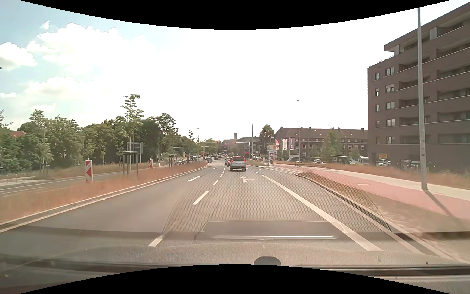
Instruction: Follow the waypoints while adhering to traffic rules and regulations
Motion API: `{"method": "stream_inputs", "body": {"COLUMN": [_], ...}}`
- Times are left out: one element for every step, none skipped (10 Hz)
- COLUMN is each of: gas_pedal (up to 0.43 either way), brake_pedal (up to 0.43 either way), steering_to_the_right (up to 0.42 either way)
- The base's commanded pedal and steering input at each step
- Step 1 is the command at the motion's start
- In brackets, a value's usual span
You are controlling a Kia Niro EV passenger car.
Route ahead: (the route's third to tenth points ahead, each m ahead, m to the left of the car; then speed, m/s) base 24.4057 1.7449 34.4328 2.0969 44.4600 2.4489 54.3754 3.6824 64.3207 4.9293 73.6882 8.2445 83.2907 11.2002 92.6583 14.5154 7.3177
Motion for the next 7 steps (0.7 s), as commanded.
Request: {"method": "stream_inputs", "body": {"gas_pedal": [0.020, 0.020, 0.020, 0.020, 0.020, 0.020, 0.020], "brake_pedal": [0.018, 0.018, 0.018, 0.018, 0.018, 0.018, 0.018], "steering_to_the_right": [-0.007, -0.007, -0.008, -0.009, -0.012, -0.012, -0.013]}}
